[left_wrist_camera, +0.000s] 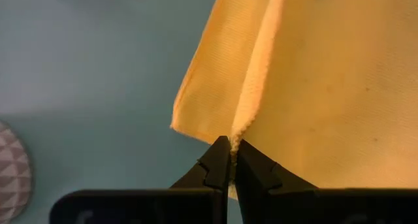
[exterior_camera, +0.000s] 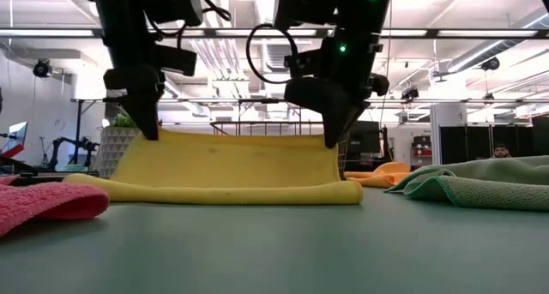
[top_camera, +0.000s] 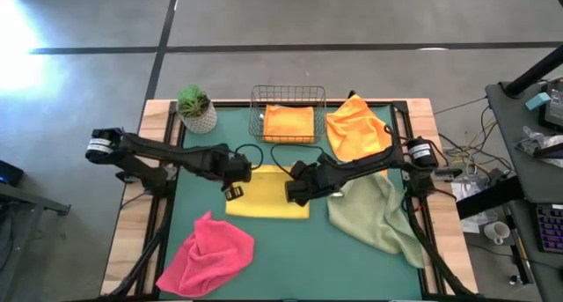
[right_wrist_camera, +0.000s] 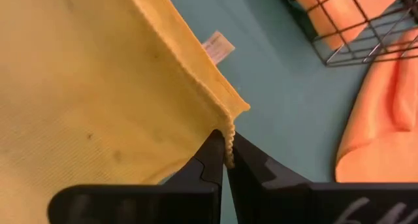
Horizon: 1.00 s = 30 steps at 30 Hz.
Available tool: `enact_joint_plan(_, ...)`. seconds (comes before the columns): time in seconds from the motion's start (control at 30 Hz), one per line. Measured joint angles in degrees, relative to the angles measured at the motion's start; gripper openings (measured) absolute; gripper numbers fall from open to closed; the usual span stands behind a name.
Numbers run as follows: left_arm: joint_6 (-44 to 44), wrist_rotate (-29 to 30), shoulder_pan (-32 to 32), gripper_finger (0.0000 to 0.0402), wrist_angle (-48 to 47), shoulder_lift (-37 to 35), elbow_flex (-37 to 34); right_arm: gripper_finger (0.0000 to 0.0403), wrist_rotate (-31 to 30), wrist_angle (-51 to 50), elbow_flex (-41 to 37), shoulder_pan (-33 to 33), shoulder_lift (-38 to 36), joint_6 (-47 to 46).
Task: Fold microfiber towels
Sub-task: Fold the yellow microfiber cloth
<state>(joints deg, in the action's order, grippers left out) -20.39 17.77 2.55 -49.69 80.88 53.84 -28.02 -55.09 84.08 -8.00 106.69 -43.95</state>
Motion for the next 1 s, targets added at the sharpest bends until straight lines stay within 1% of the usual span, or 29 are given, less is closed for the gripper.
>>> enact_joint_plan(0.1,1.07,-0.92,-0.55,0.0001,0.9,1.79,-0.02,0.0008,1.45,-0.12,-0.03,-0.08,0.0,-1.54)
enact_joint_plan(0.3,4.71,-0.87,-0.7,0.0001,1.53,7.2,-0.02,0.0008,1.56,0.15,-0.03,0.69,0.1,-2.54)
enact_joint_plan(0.5,4.84,2.56,-0.72,0.0006,1.77,10.78,-0.02,0.0008,1.52,0.23,-0.09,2.08,0.15,-2.55)
enact_joint_plan(0.63,4.84,2.7,-0.72,0.0026,1.64,10.18,-0.04,0.0008,1.56,-0.35,-0.14,2.61,0.17,-2.55)
enact_joint_plan(0.83,4.75,2.74,-0.72,0.0068,1.66,7.26,0.56,0.0008,2.96,-0.09,-0.14,2.81,0.17,-2.53)
enact_joint_plan(1.0,4.75,2.79,-0.72,0.0102,0.99,5.51,1.46,0.0013,2.99,0.04,-0.15,2.89,0.22,-2.49)
